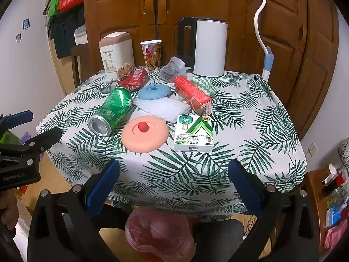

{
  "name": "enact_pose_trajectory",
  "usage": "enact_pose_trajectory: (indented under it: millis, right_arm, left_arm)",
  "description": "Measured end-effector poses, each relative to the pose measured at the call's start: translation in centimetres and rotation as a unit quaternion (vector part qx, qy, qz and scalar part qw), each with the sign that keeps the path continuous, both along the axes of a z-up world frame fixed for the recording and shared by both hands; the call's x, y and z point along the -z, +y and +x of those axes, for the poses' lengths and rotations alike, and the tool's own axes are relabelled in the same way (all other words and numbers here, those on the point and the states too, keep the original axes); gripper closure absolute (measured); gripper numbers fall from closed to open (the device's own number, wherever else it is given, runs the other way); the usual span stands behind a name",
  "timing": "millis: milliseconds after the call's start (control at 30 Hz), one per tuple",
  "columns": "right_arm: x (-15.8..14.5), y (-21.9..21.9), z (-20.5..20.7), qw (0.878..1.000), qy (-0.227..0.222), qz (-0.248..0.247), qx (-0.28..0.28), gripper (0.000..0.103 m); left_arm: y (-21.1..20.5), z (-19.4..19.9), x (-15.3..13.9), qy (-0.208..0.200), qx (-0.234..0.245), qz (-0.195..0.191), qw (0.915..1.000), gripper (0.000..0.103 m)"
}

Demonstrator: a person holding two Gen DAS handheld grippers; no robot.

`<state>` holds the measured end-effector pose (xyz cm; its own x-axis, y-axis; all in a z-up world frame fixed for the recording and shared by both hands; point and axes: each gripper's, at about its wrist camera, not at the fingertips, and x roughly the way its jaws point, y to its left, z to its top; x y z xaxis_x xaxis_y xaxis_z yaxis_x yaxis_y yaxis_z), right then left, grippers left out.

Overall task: Collect trash
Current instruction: 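Move both tools toward the table items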

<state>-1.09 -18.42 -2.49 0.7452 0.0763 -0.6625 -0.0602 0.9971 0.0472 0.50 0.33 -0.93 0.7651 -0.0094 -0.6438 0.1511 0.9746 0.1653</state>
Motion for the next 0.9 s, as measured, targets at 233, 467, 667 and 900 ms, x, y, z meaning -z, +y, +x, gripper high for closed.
enact_pose_trajectory:
  millis: [233,467,667,900]
  right_arm:
    - [0.6,-0.2,0.4,1.0,-0.005,0.006,-0.005,0.005]
    - [0.8,-0.9,0.9,1.0,-0.028,0.01,0.006,0.005]
    - [1.4,-0.7,1.0,0.999,-0.05,-0.002,-0.012,0.005]
    - [2.0,-1.1,1.9,1.0,-0.016,-0.005,0.008,0.005]
  left_arm:
    - [0.8,0.5,0.7,0.004,0.004,-0.014,0.9999,0.006]
    - [0.4,1.4,1.6,-0.003,0.021,-0.003,0.9998,0.006]
    - [1.2,1.9,2.0,-0.03,0.01,-0.039,0.9987,0.006]
    - [0.5,2.9,2.2,-0.002,0.038,-0.02,0.9991,0.006]
